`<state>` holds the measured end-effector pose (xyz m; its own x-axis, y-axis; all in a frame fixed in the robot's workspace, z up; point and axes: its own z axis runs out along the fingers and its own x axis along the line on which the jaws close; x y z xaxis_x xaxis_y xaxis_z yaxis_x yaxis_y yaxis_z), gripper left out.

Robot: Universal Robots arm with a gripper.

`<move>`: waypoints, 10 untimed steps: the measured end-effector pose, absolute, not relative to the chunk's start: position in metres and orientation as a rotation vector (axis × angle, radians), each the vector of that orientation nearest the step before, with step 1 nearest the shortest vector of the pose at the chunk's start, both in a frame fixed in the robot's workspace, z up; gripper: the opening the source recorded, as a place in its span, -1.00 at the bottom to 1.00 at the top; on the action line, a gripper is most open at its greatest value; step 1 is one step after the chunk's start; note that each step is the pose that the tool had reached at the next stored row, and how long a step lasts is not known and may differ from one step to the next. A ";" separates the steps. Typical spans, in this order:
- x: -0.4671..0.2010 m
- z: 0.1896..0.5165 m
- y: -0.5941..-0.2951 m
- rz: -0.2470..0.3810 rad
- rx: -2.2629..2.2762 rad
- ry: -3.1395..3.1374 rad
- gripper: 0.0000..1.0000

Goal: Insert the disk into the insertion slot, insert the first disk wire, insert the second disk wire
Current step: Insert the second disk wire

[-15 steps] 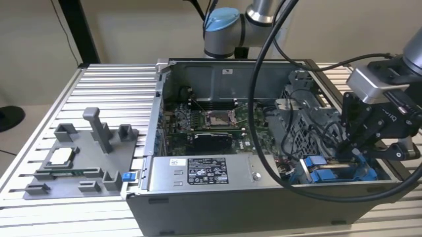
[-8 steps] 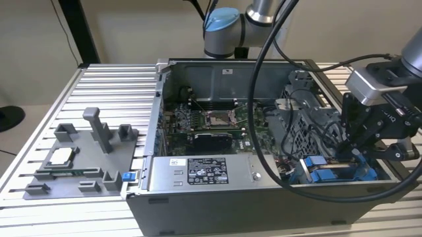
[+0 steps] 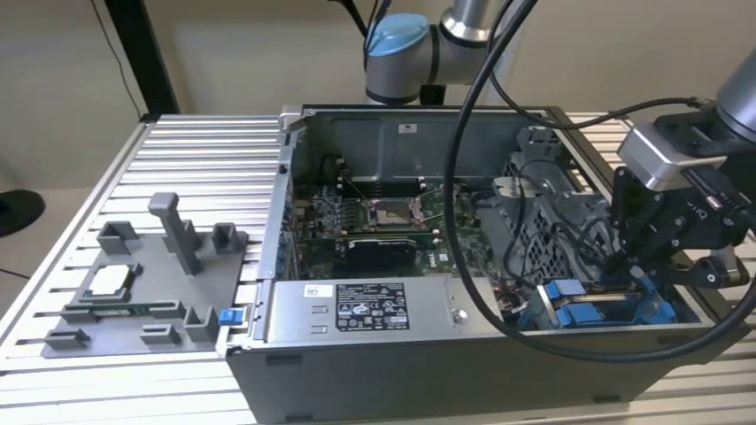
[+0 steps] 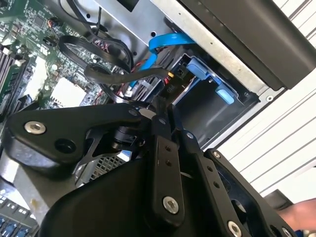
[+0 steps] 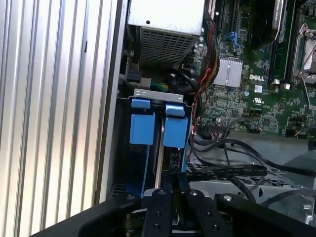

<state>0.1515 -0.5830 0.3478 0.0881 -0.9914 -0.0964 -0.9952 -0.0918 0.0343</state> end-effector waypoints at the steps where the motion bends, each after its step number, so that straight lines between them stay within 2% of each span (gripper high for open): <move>1: 0.152 0.348 -0.583 0.147 -2.287 2.089 -1.00; 10: 0.153 0.344 -0.581 0.149 -2.283 2.085 -1.00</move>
